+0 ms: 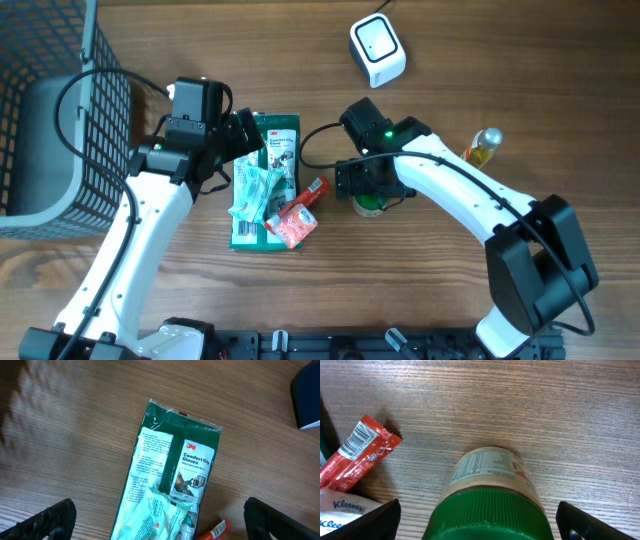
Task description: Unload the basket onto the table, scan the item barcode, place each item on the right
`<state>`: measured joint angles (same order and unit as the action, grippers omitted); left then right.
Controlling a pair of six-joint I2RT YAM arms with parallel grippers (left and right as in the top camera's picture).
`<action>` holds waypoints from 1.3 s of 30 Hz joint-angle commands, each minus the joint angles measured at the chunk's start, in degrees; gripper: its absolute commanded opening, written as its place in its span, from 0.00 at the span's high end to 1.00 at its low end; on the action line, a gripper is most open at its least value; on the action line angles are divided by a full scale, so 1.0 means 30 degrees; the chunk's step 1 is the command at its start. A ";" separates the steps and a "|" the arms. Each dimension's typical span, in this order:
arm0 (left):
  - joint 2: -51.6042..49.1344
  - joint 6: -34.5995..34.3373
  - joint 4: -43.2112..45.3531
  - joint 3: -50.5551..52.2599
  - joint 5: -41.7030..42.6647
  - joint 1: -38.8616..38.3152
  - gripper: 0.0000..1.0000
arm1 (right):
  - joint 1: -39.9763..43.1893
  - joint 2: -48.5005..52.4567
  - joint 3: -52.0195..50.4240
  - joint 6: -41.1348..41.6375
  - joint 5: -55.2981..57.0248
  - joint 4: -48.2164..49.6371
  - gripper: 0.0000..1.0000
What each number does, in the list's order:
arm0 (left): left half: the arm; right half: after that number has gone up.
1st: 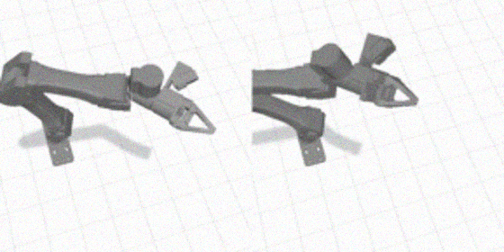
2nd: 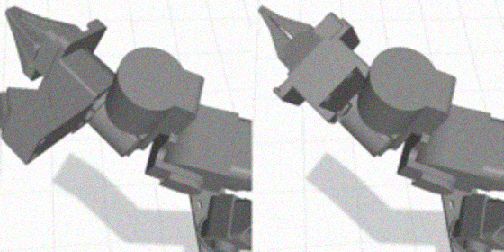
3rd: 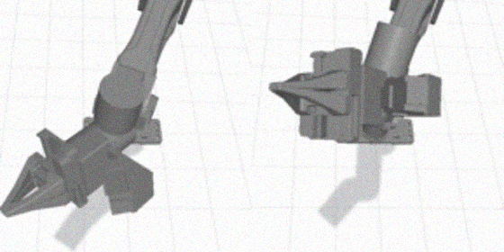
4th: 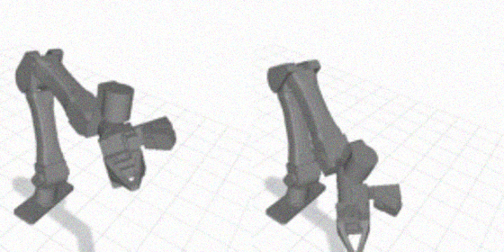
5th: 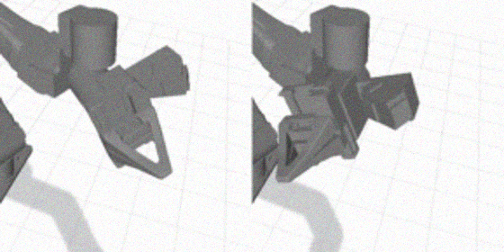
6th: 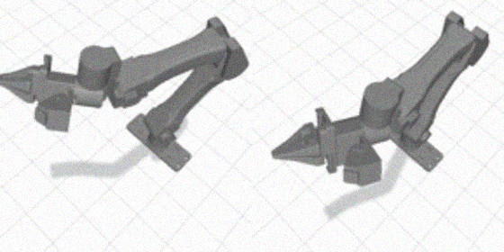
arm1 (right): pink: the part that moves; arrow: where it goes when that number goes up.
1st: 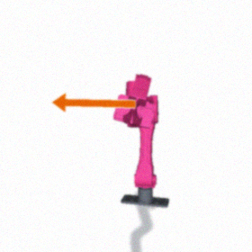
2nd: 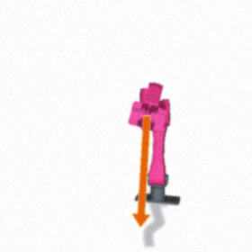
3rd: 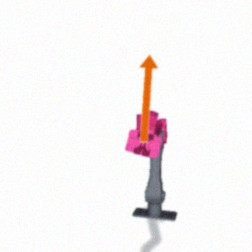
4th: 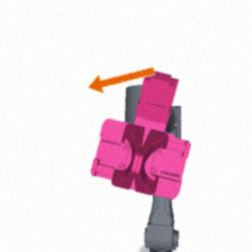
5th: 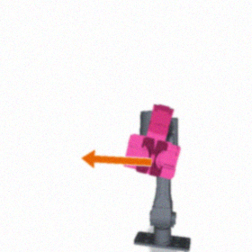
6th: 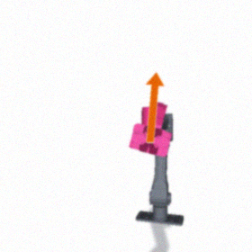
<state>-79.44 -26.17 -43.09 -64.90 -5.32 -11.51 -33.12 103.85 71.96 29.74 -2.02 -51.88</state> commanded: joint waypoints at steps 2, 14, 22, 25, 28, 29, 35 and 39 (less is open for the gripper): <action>0.0015 0.0153 0.0044 -0.0015 -0.0189 0.0058 0.00 | 0.0029 -0.0364 -0.0160 -0.0940 0.0277 -0.0372 0.00; 0.0015 0.0160 0.0044 -0.0015 -0.0189 0.0058 0.00 | 0.0029 -0.0364 -0.1144 -0.0845 0.0597 0.0306 0.02; 0.0015 0.0153 0.0044 -0.0015 -0.0189 0.0058 0.00 | 0.0029 -0.0364 -0.1800 -0.0867 0.0692 0.0969 0.05; 0.0015 0.0160 0.0044 -0.0015 -0.0189 0.0058 0.00 | 0.0029 -0.0364 -0.2076 -0.0845 0.0678 0.1392 0.05; 0.0015 0.0153 0.0044 -0.0015 -0.0189 0.0058 0.00 | 0.0029 -0.0350 -0.2288 -0.0838 0.0670 0.1654 0.09; 0.0015 0.0153 0.0044 -0.0015 -0.0189 0.0058 0.00 | 0.0029 -0.0350 -0.2288 -0.0852 0.0678 0.1632 0.11; 0.0015 0.0153 0.0044 -0.0015 -0.0189 0.0058 0.00 | 0.0255 -0.0350 -0.2280 -0.0554 0.1275 0.1333 0.22; 0.0015 0.0153 0.0044 -0.0015 -0.0182 0.0058 0.00 | 0.0386 -0.0350 -0.2280 -0.0415 0.1333 0.1202 0.21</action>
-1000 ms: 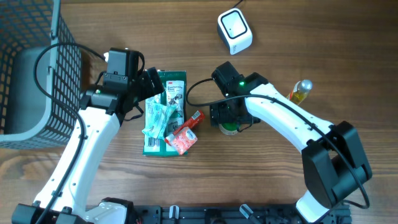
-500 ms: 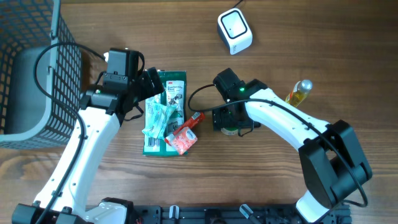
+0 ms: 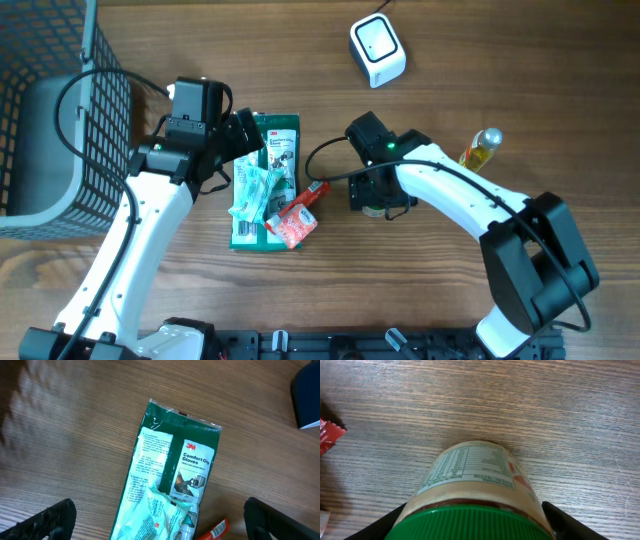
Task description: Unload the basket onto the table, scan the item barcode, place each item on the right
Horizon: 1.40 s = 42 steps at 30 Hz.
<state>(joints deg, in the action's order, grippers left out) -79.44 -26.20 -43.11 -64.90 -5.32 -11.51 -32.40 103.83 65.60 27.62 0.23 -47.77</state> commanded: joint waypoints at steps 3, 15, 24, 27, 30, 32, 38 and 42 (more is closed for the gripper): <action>0.0015 0.0168 0.0051 -0.0015 -0.0189 0.0058 0.00 | 0.0146 -0.0342 -0.0160 0.0291 0.0918 -0.0364 0.07; 0.0015 0.0160 0.0051 -0.0015 -0.0189 0.0058 0.00 | 0.0146 -0.0284 -0.0168 0.0357 0.0903 -0.0350 0.14; 0.0015 0.0160 0.0051 -0.0015 -0.0182 0.0058 0.00 | 0.0146 -0.0284 -0.0168 0.0342 0.0772 -0.0350 0.14; 0.0015 0.0168 0.0051 -0.0015 -0.0189 0.0058 0.00 | 0.0146 -0.0284 -0.0168 0.0342 0.0765 -0.0423 0.15; 0.0015 0.0160 0.0051 -0.0015 -0.0189 0.0058 0.00 | 0.0146 -0.0284 -0.0168 0.0342 0.0772 -0.0459 0.15; 0.0015 0.0168 0.0051 -0.0015 -0.0189 0.0058 0.00 | 0.0146 -0.0284 -0.0168 0.0342 0.0765 -0.0481 0.15; 0.0015 0.0168 0.0051 -0.0015 -0.0182 0.0058 0.00 | 0.0146 -0.0284 -0.0168 0.0306 0.0685 -0.0284 0.00; 0.0015 0.0168 0.0051 -0.0007 -0.0189 0.0058 0.00 | 0.0146 -0.0284 -0.0168 0.0291 0.0350 -0.0138 0.00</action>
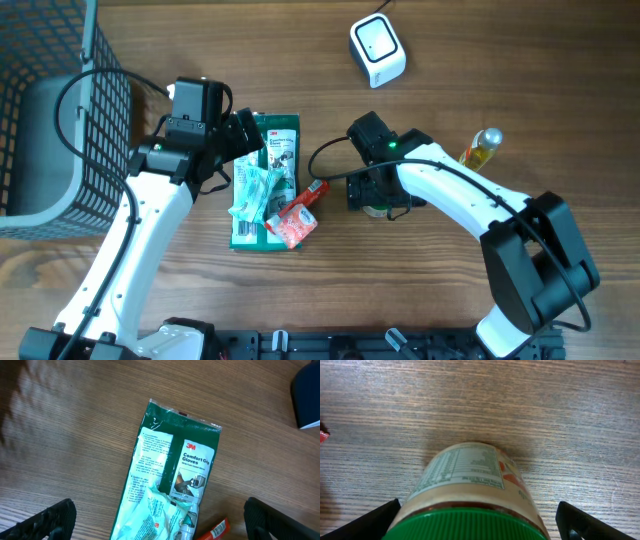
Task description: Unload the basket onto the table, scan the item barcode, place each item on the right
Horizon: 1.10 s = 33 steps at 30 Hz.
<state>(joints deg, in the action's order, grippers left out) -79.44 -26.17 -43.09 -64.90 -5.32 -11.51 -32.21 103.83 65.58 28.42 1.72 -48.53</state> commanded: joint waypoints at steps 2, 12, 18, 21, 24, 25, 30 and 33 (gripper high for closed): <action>0.0015 0.0153 0.0044 -0.0015 -0.0189 0.0058 0.00 | 0.0080 -0.0284 -0.0160 0.0022 -0.0138 0.0080 0.01; 0.0015 0.0160 0.0044 -0.0015 -0.0182 0.0058 0.00 | 0.0080 -0.0284 -0.0160 0.0015 -0.0138 0.0022 0.16; 0.0015 0.0153 0.0044 -0.0015 -0.0182 0.0058 0.00 | 0.0080 -0.0284 -0.0160 0.0036 -0.0073 -0.0175 0.17; 0.0015 0.0160 0.0044 -0.0015 -0.0189 0.0058 0.00 | 0.0080 -0.0284 -0.0160 0.0080 -0.0080 -0.0109 0.22; 0.0015 0.0153 0.0044 -0.0015 -0.0189 0.0058 0.00 | 0.0080 -0.0284 -0.0160 0.0080 -0.0080 -0.0109 0.23; 0.0015 0.0153 0.0044 -0.0015 -0.0189 0.0058 0.00 | 0.0080 -0.0284 -0.0160 0.0080 -0.0080 -0.0109 0.23; 0.0015 0.0153 0.0044 -0.0015 -0.0189 0.0058 0.00 | 0.0080 -0.0233 -0.0160 0.0087 -0.0087 -0.0102 0.22; 0.0015 0.0153 0.0044 -0.0015 -0.0182 0.0058 0.00 | 0.0080 0.0044 -0.0168 0.0087 -0.0087 -0.0051 0.22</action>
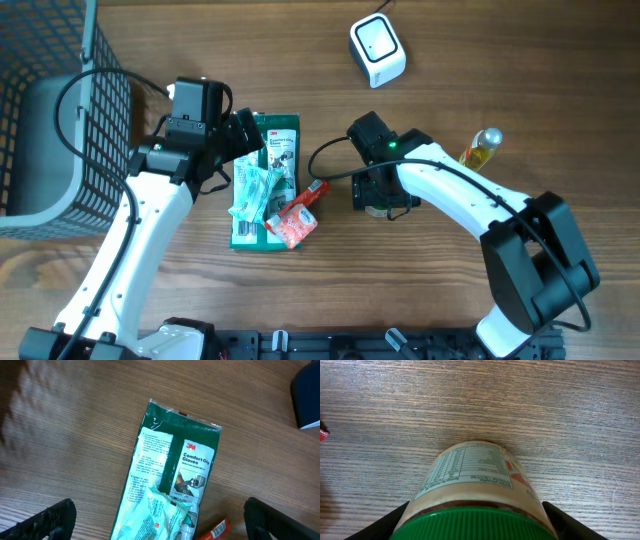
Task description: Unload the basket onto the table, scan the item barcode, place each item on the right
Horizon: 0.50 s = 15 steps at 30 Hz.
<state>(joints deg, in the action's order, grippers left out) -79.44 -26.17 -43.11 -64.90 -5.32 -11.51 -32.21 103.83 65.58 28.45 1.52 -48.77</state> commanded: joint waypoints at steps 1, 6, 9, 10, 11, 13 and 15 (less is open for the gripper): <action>0.0015 0.0153 0.0051 -0.0015 -0.0189 0.0058 0.00 | 0.0080 0.0087 -0.0189 0.0080 -0.0022 0.0044 0.22; 0.0015 0.0160 0.0051 -0.0015 -0.0189 0.0058 0.00 | 0.0080 0.0211 -0.0408 0.0087 -0.0022 0.0328 0.33; 0.0015 0.0153 0.0051 -0.0015 -0.0189 0.0058 0.00 | 0.0080 0.0204 -0.0401 0.0087 -0.0160 0.0364 0.55; 0.0015 0.0153 0.0058 -0.0015 -0.0189 0.0058 0.00 | 0.0080 0.0168 -0.0379 0.0087 -0.0641 0.0335 0.68; 0.0015 0.0160 0.0051 -0.0015 -0.0182 0.0058 0.00 | 0.0080 0.0058 -0.0270 0.0087 -0.1137 0.0393 0.69; 0.0015 0.0153 0.0051 -0.0015 -0.0182 0.0058 0.00 | 0.0146 -0.0248 0.0342 0.0080 -0.2084 -0.0066 0.68; 0.0015 0.0153 0.0051 -0.0015 -0.0189 0.0058 0.00 | 0.0313 -0.0510 0.1042 0.0080 -0.3483 -0.1005 0.69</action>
<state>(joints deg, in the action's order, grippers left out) -79.44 -26.17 -43.09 -64.90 -5.32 -11.51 -31.83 103.85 65.71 28.45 -1.19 -49.43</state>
